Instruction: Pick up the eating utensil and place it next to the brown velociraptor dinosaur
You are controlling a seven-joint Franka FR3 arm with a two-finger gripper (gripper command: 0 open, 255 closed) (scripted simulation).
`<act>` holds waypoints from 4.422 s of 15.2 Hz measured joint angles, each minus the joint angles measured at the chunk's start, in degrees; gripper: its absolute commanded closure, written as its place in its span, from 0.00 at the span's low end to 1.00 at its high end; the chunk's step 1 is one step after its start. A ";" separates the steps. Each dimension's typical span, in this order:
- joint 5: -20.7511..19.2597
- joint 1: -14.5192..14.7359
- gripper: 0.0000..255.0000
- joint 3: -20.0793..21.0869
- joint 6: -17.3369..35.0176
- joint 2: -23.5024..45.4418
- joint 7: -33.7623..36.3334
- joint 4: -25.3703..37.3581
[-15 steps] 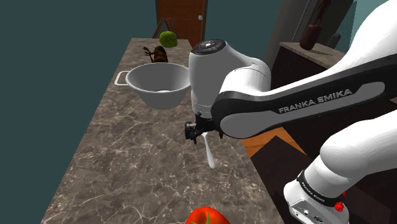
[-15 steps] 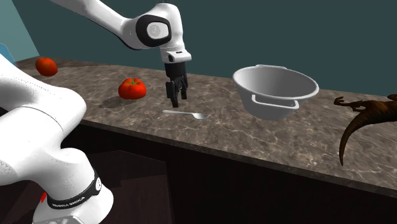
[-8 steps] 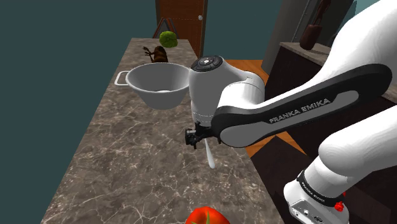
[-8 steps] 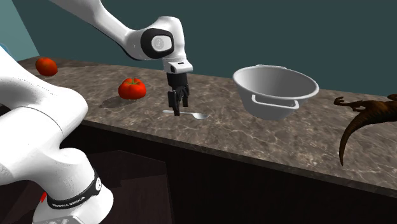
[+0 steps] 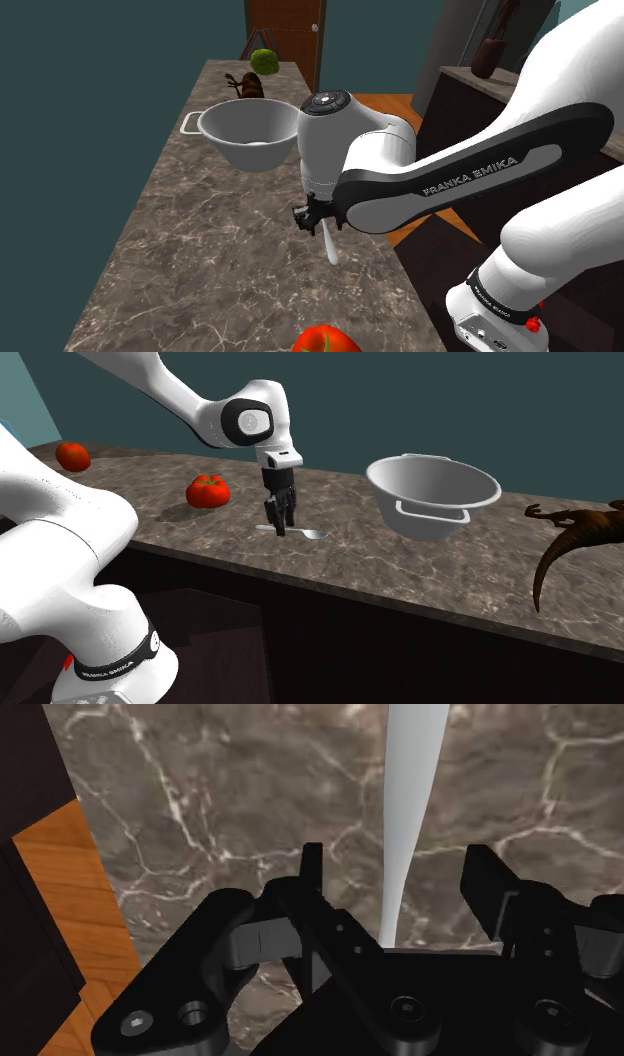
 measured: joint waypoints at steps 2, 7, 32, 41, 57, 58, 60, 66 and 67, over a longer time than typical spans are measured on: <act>0.02 0.03 1.00 0.04 0.17 -0.02 0.02 0.15; 0.05 0.06 1.00 0.00 0.19 -0.07 -0.01 0.01; 3.27 4.89 1.00 -9.89 -18.77 -10.16 -6.62 9.70; 2.79 5.12 1.00 -12.42 -25.81 -11.77 -7.86 15.18; -8.71 -4.95 1.00 -13.23 -25.69 4.66 -11.71 29.47; -10.02 -5.71 1.00 -13.01 -25.41 6.61 -11.64 30.76; -12.87 -7.09 1.00 -12.67 -25.93 10.74 -11.54 34.49; -22.03 -8.63 1.00 -12.41 -27.48 23.81 -10.59 45.42; -23.58 -8.53 1.00 -12.61 -28.03 26.07 -10.59 47.58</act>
